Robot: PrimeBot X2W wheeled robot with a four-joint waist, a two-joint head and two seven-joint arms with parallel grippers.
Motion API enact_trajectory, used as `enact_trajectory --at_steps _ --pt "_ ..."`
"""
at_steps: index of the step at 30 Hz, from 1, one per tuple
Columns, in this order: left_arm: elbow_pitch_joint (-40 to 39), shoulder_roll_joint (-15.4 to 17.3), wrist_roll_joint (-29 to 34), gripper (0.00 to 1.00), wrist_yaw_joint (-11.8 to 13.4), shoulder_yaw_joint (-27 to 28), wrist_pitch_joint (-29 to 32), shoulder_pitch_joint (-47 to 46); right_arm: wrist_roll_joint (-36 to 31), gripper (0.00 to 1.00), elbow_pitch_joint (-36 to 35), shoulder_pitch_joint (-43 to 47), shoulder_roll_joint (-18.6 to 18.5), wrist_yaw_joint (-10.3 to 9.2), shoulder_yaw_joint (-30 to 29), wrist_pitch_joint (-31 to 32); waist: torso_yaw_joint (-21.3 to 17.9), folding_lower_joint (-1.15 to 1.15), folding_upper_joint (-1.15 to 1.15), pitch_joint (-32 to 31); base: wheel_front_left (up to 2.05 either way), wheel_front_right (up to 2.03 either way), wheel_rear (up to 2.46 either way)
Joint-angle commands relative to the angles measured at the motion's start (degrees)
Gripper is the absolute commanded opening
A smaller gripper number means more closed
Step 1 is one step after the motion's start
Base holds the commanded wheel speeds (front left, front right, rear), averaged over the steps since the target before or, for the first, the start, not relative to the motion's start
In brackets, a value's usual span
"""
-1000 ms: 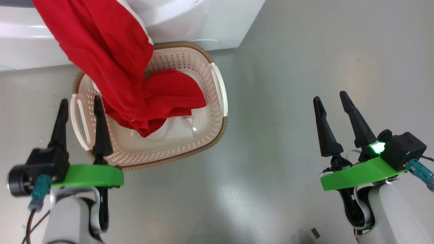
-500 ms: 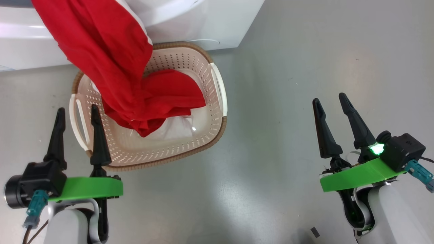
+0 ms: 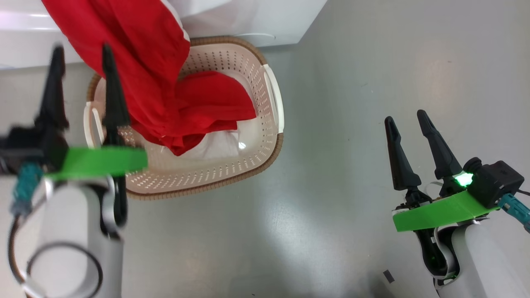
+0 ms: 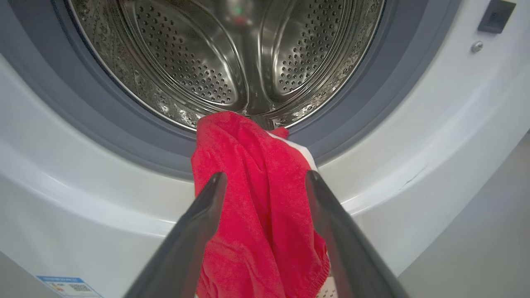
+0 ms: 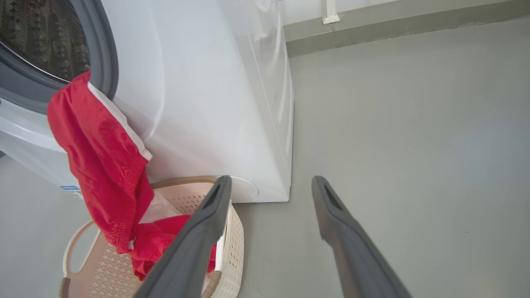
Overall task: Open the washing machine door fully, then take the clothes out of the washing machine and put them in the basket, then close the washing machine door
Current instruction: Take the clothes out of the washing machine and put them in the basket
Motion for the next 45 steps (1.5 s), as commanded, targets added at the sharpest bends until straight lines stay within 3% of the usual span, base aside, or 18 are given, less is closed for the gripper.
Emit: enact_trajectory --at_steps 1,9,24,32,43,44,45 --pt "-0.31 1.28 1.08 1.00 -0.44 1.33 -0.28 -2.11 -1.17 1.00 -1.44 0.19 -0.30 0.42 0.95 -0.36 0.25 0.00 0.00 0.71 0.00 0.00 0.00" --pt "10.58 1.66 3.26 1.00 0.15 1.44 -0.28 -18.73 -0.91 1.00 -1.41 -1.32 -0.24 0.42 1.44 -0.36 -0.60 0.00 0.00 2.93 0.00 0.00 0.00" --pt "42.50 4.58 4.50 1.00 1.81 0.52 -0.28 -42.91 -0.44 1.00 -1.40 -2.29 0.09 0.42 2.25 -0.36 -2.83 0.00 0.00 5.27 0.00 0.00 0.00" --pt "53.99 5.49 3.95 1.00 2.46 0.19 0.18 -50.10 -0.28 1.00 -1.36 -2.39 0.26 0.42 2.63 -0.36 -3.49 0.00 0.00 5.66 0.00 0.00 0.00" --pt "60.08 5.80 3.71 1.00 2.12 -1.10 0.02 -52.82 -0.20 1.00 -1.27 -2.50 0.36 0.42 2.86 -0.36 -3.65 0.00 0.00 5.39 0.00 0.00 0.00" --pt "60.31 5.79 3.65 0.88 2.10 -1.20 0.00 -52.91 -0.21 1.00 -1.29 -2.49 0.37 0.42 2.88 -0.36 -3.65 0.00 0.00 5.36 0.00 0.00 0.00" --pt "60.50 5.78 3.63 0.67 2.10 -1.32 -0.02 -53.00 -0.22 1.00 -1.32 -2.48 0.37 0.42 2.90 -0.36 -3.64 0.00 0.00 5.35 0.00 0.00 0.00"
